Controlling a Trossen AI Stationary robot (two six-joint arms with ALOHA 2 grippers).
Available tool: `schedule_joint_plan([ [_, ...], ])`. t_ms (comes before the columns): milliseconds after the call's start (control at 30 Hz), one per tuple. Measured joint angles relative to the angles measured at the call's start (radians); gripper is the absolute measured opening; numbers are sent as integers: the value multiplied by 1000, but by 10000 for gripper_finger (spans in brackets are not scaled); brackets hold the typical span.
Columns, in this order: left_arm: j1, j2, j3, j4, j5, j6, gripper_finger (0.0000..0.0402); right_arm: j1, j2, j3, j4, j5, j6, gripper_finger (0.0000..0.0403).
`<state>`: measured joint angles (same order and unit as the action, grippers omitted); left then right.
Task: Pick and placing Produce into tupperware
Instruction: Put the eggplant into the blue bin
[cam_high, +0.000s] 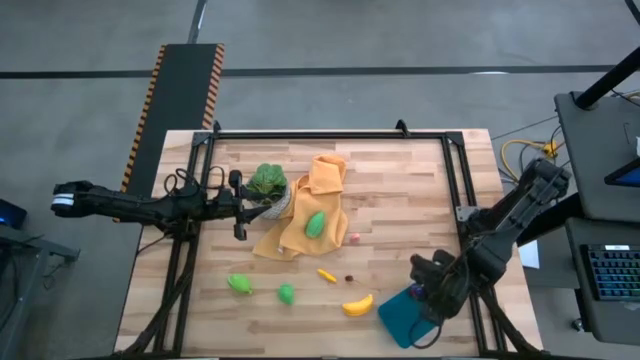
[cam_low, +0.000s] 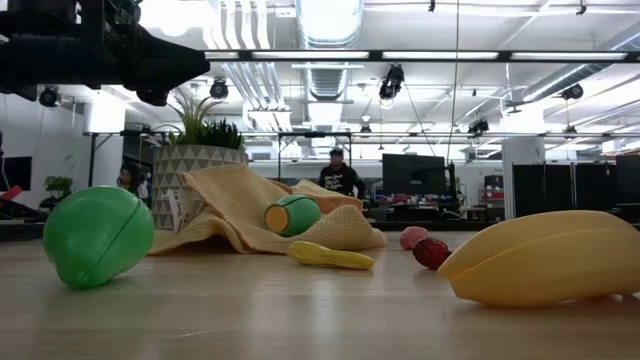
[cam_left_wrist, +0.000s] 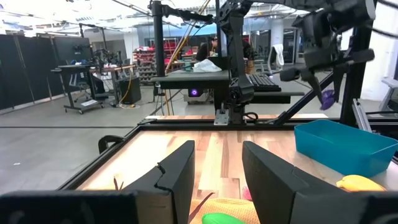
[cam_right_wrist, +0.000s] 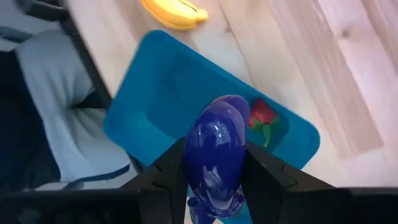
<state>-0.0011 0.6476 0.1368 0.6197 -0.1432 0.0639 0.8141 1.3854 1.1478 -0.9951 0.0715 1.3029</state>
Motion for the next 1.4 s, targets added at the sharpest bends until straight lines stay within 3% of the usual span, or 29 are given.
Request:
schedule_joint_plan([
  [567, 0, 0, 0, 0, 0, 0, 121, 77, 103, -55, 9, -5, 264, 112],
  [1400, 0, 0, 0, 0, 0, 0, 121, 101, 109, -185, 166, -76, 290, 112],
])
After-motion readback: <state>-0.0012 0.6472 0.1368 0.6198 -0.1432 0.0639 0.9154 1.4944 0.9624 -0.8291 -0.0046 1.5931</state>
